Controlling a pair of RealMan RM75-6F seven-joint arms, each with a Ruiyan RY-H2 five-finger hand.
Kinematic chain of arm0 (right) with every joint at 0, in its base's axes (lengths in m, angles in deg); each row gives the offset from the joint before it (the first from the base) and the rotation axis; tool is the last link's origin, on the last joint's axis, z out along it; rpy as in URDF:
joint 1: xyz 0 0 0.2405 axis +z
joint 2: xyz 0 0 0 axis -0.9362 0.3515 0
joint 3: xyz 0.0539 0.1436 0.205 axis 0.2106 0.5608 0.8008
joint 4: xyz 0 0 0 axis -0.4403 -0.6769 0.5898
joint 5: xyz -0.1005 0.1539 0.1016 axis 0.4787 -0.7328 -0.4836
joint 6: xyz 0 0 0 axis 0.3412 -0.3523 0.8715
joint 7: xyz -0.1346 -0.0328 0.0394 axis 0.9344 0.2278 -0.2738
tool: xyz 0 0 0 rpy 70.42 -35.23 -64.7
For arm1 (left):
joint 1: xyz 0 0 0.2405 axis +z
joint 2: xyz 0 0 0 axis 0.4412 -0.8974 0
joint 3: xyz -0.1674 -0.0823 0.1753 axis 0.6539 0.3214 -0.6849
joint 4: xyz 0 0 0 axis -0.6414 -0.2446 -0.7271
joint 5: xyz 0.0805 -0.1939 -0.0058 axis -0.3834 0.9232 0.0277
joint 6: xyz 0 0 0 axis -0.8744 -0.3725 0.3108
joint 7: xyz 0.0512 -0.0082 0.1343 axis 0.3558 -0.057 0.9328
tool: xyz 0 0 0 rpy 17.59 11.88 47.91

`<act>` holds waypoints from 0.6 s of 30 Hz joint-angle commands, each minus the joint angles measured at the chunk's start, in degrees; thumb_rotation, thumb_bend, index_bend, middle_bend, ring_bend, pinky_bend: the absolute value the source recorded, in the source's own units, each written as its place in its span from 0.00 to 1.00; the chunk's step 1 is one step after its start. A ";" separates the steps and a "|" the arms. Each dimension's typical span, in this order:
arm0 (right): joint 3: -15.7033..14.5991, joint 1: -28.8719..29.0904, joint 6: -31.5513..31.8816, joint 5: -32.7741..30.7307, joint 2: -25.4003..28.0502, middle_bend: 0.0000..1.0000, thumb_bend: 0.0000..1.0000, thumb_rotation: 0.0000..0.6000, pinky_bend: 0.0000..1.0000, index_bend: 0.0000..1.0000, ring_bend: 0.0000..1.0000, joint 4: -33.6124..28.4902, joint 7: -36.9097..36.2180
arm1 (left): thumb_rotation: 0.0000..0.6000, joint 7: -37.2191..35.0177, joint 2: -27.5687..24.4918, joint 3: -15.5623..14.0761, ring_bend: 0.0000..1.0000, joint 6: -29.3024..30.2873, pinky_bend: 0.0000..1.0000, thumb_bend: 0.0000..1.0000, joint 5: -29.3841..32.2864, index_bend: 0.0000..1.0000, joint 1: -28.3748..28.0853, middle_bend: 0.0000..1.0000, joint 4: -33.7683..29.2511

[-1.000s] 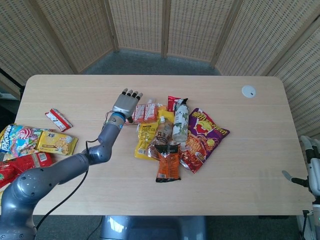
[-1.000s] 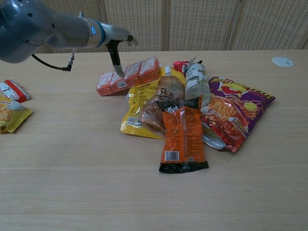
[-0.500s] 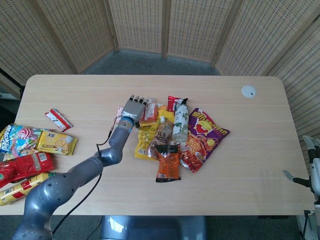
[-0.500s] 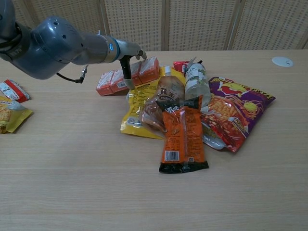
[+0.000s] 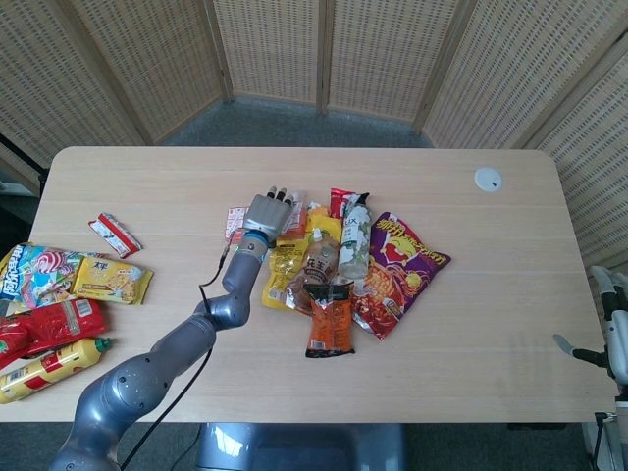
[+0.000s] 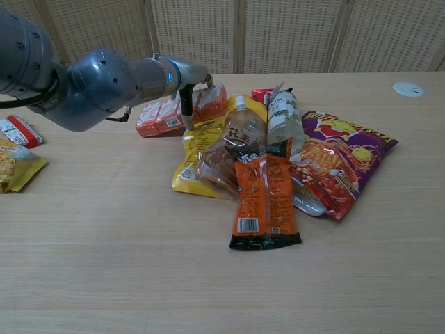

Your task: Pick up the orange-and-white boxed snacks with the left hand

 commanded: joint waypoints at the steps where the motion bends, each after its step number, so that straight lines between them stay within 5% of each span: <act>1: 0.01 -0.03 0.03 -0.02 0.05 0.00 0.00 1.00 0.00 0.00 0.00 -0.03 -0.11 | 1.00 0.56 1.24 0.79 0.35 0.76 0.55 0.00 -1.52 0.37 0.55 0.34 1.27; 10: -0.08 -0.05 0.17 0.31 0.18 0.00 0.00 1.00 0.00 0.00 0.00 -0.27 -0.28 | 1.00 -1.33 0.68 3.17 0.65 3.85 0.75 0.01 -8.17 0.60 2.10 0.62 1.10; 18: -0.18 -0.10 0.53 0.90 0.34 0.00 0.00 1.00 0.00 0.00 0.00 -0.73 -0.39 | 1.00 -4.66 -4.80 5.22 0.69 9.10 0.77 0.02 -14.39 0.64 4.09 0.65 -7.39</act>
